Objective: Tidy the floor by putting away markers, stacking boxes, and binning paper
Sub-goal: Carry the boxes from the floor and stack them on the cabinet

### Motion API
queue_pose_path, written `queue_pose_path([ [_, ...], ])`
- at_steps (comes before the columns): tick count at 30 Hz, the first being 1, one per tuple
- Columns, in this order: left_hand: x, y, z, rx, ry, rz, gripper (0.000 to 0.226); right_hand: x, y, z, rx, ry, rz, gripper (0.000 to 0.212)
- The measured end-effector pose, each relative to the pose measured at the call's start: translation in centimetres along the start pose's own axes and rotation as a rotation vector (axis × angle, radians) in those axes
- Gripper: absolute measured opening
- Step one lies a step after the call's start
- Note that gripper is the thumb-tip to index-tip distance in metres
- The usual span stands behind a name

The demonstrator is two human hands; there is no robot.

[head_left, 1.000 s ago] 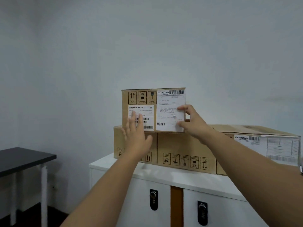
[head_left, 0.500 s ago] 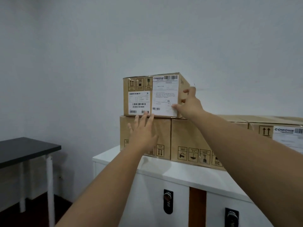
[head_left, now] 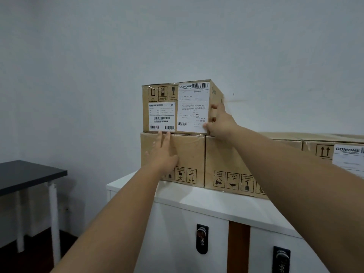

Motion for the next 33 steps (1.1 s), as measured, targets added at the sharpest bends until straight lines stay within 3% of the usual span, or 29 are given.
queue_pose_path([
  [4,-0.1,0.0,0.1,-0.094,-0.057,-0.007,0.097,0.2,-0.1,0.7,0.026,0.004,-0.007,0.067],
  [10,-0.6,0.4,0.4,-0.045,-0.036,0.006,0.095,-0.9,-0.1,0.7,0.033,0.017,0.002,0.064],
  [16,-3.5,4.2,0.0,-0.036,-0.042,0.160,0.087,-6.0,1.4,-1.7,0.003,0.154,-0.006,0.059],
  [21,-7.9,10.0,-0.3,-0.072,-0.128,0.260,0.081,-11.2,4.8,-9.0,-0.148,0.224,0.072,0.064],
  [27,-14.8,20.3,1.7,-0.315,-0.241,0.413,0.074,-19.5,9.2,-21.1,-0.433,0.196,0.124,0.061],
  [33,-23.5,33.0,6.8,-0.555,-0.432,0.534,0.074,-30.2,14.0,-34.1,-0.619,0.194,0.375,0.056],
])
Point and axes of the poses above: each hand's wrist, its own x-axis towards the middle knuckle, its own z-axis out of the palm, y = z × x, the point moved 1 cm from there along x, towards the middle knuckle, and after that the axes turned 7 degrees about -x, right-handed, at the moved point
